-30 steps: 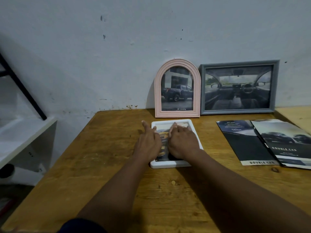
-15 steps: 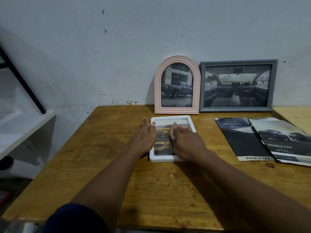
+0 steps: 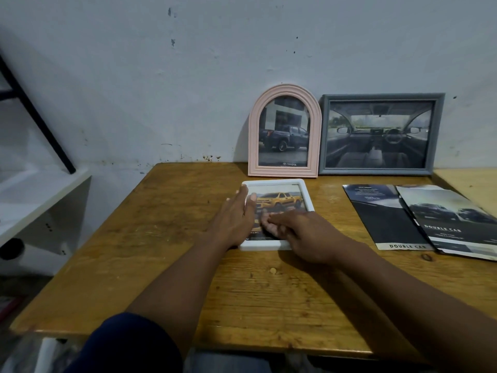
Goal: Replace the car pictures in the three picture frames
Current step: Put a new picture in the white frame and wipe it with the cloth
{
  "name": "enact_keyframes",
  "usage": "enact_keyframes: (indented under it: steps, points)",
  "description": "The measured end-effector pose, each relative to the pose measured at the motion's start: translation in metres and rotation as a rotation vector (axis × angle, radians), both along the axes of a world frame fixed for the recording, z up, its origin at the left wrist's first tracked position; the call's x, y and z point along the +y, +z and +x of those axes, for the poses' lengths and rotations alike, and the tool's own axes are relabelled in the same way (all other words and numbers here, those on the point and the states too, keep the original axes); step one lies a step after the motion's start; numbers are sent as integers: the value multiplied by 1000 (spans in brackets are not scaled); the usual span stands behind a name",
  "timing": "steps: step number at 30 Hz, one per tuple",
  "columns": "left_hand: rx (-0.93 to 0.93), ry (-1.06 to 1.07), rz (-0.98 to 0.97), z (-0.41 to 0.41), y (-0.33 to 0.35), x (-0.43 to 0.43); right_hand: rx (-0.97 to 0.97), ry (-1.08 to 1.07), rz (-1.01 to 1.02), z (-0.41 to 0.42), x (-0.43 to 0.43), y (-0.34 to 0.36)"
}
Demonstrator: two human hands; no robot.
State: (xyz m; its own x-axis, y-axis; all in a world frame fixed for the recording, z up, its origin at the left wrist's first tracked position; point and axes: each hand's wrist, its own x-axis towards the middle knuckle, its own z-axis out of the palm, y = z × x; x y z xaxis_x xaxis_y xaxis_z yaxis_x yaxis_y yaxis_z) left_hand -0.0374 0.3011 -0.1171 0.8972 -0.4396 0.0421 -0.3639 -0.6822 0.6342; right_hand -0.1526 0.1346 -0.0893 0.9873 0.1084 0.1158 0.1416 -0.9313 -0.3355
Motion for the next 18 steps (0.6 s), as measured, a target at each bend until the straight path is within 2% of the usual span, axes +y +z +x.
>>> enact_keyframes:
  steps: [3,5,9,11,14,18]
  points:
    - [-27,5,12,0,-1,-1,-84,-240,-211,-13,15,-12]
    - [-27,13,4,0,-1,-1,-120,-284,-210,-16,43,-18]
    - [9,36,-58,8,-2,1,-205,-134,145,-8,71,-20]
    - [46,48,-98,14,2,2,-156,-29,233,-7,54,-18]
    - [52,43,-60,16,7,1,-67,106,193,-12,26,-13]
    - [-121,-4,183,10,4,-1,-157,153,69,-25,-5,-18]
